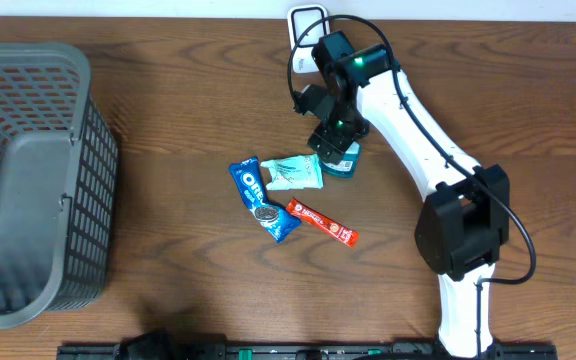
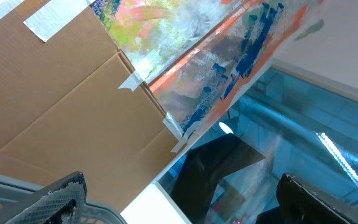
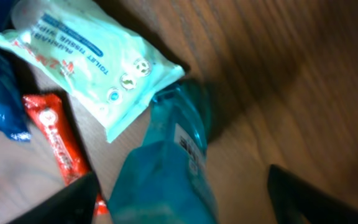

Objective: Scan the item barcode

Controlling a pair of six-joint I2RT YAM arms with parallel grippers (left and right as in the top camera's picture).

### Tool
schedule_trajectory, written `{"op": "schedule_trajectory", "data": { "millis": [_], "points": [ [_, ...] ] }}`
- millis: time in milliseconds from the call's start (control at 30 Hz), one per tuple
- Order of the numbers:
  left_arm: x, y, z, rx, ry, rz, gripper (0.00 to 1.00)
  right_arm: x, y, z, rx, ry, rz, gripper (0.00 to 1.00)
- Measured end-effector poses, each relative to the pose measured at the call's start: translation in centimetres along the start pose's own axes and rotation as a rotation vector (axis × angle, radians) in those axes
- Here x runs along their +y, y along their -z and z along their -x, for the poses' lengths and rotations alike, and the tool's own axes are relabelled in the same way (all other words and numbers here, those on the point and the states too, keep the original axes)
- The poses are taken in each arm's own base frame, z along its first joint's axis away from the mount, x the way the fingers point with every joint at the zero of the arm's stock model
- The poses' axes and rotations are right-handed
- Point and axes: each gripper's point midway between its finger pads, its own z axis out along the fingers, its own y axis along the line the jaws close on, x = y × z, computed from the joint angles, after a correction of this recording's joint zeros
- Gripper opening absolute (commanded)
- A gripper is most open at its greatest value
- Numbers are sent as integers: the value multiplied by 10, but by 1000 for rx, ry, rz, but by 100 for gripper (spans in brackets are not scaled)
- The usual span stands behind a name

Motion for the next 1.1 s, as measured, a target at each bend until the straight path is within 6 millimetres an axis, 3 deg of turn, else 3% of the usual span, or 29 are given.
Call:
{"op": "schedule_trajectory", "data": {
  "millis": [167,367,633,900,1100],
  "points": [
    [0,0,0,0,0,0,97,2,1,0,-9,-6,11,41],
    [0,0,0,0,0,0,98,4,1,1,-13,-12,16,33],
    [0,0,0,0,0,0,98,5,2,-2,1,-67,22,34],
    [0,0,0,0,0,-1,98,21,4,-17,87,-147,105,36],
    [0,0,0,0,0,0,98,24,6,-19,113,-221,125,29]
  ]
}}
